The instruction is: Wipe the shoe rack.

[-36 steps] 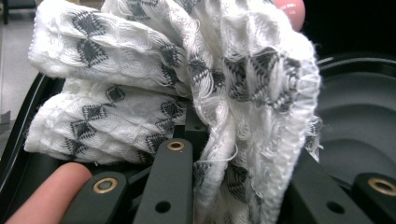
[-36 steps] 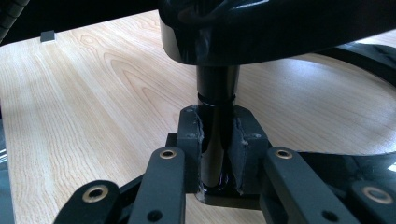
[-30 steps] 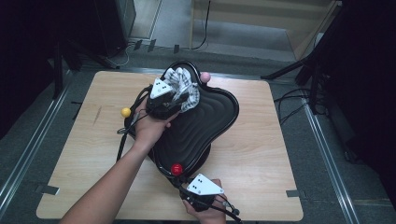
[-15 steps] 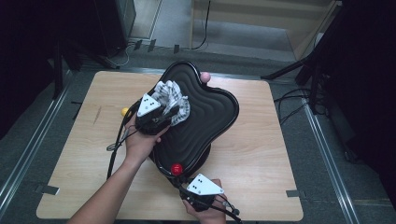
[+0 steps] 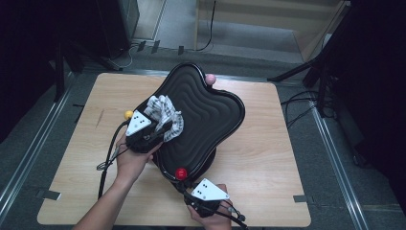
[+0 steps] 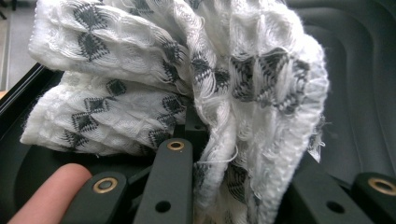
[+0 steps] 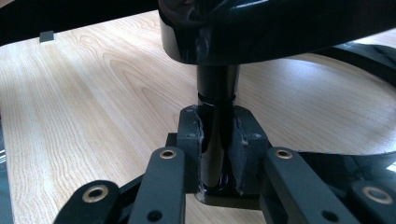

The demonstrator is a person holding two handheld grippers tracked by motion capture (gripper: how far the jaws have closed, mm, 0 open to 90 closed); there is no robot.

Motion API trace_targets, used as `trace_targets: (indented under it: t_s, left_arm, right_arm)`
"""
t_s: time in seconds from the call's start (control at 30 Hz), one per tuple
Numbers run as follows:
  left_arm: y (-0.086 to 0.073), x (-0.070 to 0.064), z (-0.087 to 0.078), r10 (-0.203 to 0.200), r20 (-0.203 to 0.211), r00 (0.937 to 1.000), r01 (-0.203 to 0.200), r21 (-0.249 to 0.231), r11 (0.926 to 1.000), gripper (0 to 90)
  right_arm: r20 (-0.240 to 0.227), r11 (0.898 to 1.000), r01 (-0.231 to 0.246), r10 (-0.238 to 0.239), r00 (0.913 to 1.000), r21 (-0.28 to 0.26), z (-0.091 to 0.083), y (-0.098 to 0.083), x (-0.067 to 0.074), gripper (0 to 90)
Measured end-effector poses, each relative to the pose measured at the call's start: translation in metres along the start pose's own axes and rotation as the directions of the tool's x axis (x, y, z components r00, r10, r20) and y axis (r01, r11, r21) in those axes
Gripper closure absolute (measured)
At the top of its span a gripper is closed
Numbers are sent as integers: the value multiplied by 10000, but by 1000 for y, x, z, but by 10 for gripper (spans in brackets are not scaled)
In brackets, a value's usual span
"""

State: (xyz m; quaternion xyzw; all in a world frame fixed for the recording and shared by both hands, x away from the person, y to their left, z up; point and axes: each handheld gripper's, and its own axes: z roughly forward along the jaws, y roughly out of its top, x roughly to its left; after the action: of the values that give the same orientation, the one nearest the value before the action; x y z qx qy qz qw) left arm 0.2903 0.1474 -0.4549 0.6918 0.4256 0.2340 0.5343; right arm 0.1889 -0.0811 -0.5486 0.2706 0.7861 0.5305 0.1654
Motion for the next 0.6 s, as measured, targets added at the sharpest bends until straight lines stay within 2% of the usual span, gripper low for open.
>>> trace_targets:
  t_s: [0.27,0.6]
  left_arm:
    - [4,-3,4,106,-3,9999,-106,18,9999,772]
    - [26,-15,23,318,241,9992,-317,-51,9995,770]
  right_arm:
    - [37,10000,-29,29,10000,-28,1,0,1,760]
    - [16,10000,22,-22,10000,42,2,0,1,760]
